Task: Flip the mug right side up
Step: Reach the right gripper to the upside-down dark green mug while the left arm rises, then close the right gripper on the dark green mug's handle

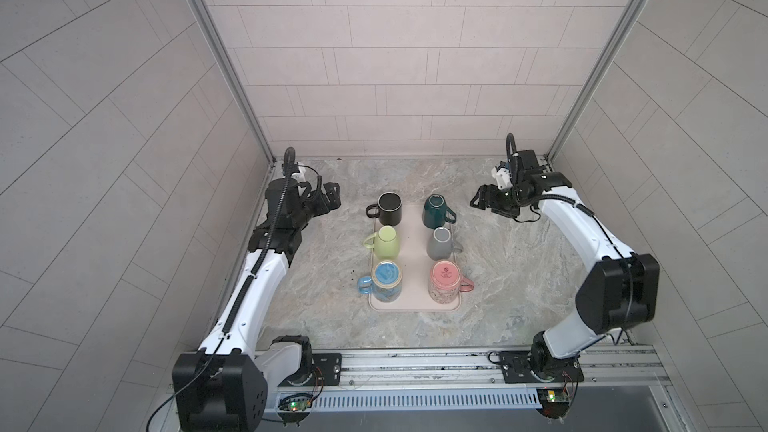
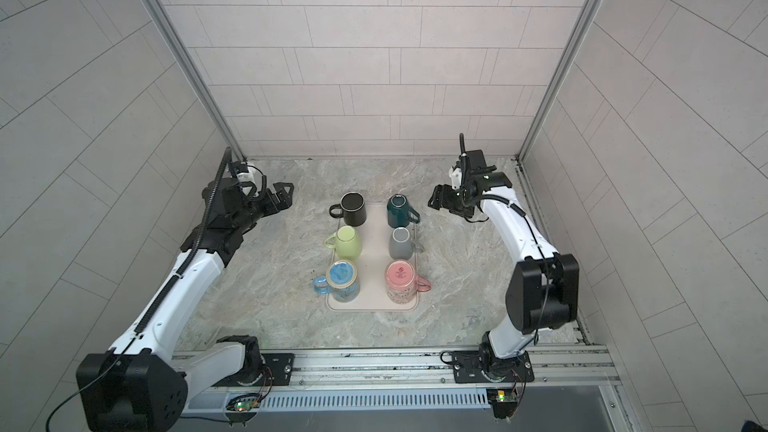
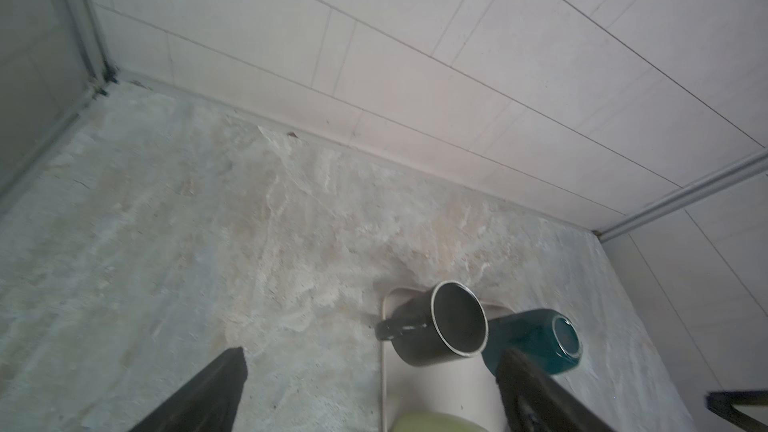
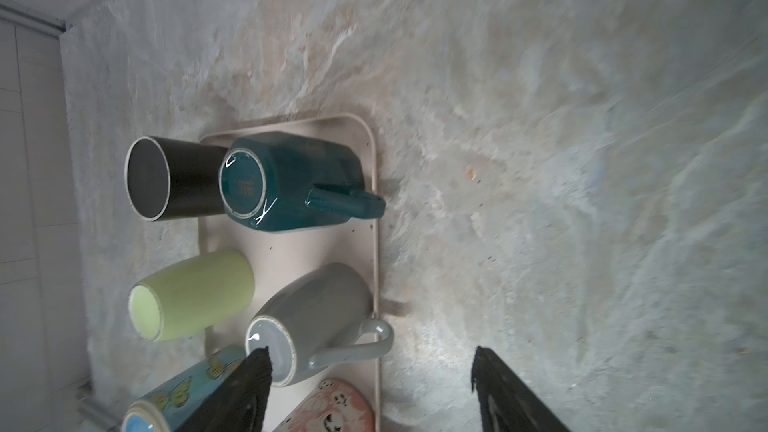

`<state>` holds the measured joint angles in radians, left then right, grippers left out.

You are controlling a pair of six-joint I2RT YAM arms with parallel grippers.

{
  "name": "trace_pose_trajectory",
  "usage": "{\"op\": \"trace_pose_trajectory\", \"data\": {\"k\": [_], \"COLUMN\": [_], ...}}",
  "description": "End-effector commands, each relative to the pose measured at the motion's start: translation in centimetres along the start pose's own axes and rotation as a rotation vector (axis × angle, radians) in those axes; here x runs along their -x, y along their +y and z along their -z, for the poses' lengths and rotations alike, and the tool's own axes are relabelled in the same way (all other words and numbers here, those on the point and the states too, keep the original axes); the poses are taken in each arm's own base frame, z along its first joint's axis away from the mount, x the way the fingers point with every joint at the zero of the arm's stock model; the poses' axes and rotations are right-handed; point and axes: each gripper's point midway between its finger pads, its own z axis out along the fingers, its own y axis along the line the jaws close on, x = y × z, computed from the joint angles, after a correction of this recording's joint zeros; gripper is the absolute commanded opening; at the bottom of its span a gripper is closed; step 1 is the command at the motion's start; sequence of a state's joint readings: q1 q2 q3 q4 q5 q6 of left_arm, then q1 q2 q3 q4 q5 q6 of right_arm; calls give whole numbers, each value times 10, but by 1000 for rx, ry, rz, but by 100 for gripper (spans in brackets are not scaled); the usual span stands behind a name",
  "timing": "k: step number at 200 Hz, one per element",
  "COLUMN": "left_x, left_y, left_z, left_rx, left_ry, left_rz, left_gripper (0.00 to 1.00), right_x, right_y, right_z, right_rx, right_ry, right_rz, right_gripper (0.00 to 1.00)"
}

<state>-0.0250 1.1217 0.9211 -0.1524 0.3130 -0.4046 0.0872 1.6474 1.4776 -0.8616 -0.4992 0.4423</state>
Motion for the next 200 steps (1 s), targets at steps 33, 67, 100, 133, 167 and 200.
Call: {"op": "trace_pose_trajectory", "data": {"k": [33, 67, 100, 133, 167, 200], "left_x": [-28, -21, -19, -19, -19, -21], "left_y": [-12, -9, -8, -5, -2, -1], "left_z": [13, 16, 14, 11, 7, 6], "left_rx": [-72, -46, -38, -20, -9, -6], "left_ry": [90, 72, 70, 75, 86, 95], "left_rz": [46, 22, 17, 6, 5, 4], "left_gripper": [100, 100, 100, 100, 100, 100], "right_x": [-21, -6, 14, 25, 37, 34], "right_y": [20, 12, 14, 19, 24, 24], "right_z": [-33, -54, -77, -99, -114, -124], "right_rx": [152, 211, 283, 360, 422, 414], "right_ry": [295, 294, 280, 298, 297, 319], "right_rz": [-371, -608, -764, -902, -982, -1006], "right_gripper": [77, 76, 71, 71, 68, 64]}}
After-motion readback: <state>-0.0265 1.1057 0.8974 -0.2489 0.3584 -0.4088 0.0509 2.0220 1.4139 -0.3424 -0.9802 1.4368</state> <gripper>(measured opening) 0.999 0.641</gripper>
